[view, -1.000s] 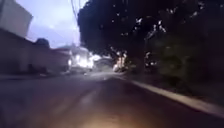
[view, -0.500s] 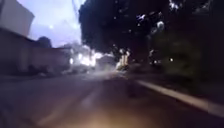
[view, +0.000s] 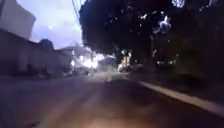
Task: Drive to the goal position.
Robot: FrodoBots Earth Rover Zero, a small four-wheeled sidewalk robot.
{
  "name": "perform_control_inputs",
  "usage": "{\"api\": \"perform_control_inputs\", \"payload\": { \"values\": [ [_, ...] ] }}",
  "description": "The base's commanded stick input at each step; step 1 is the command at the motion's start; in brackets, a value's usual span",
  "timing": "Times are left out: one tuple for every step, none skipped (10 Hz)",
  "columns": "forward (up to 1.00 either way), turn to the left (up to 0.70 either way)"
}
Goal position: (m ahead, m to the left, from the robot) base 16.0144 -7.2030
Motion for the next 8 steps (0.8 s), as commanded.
{"api": "perform_control_inputs", "payload": {
  "values": [
    [0.7,0.0],
    [0.7,0.0],
    [0.7,-0.16],
    [0.7,-0.34],
    [0.7,-0.17],
    [0.7,-0.06],
    [0.7,0.0],
    [0.7,-0.22]
  ]
}}
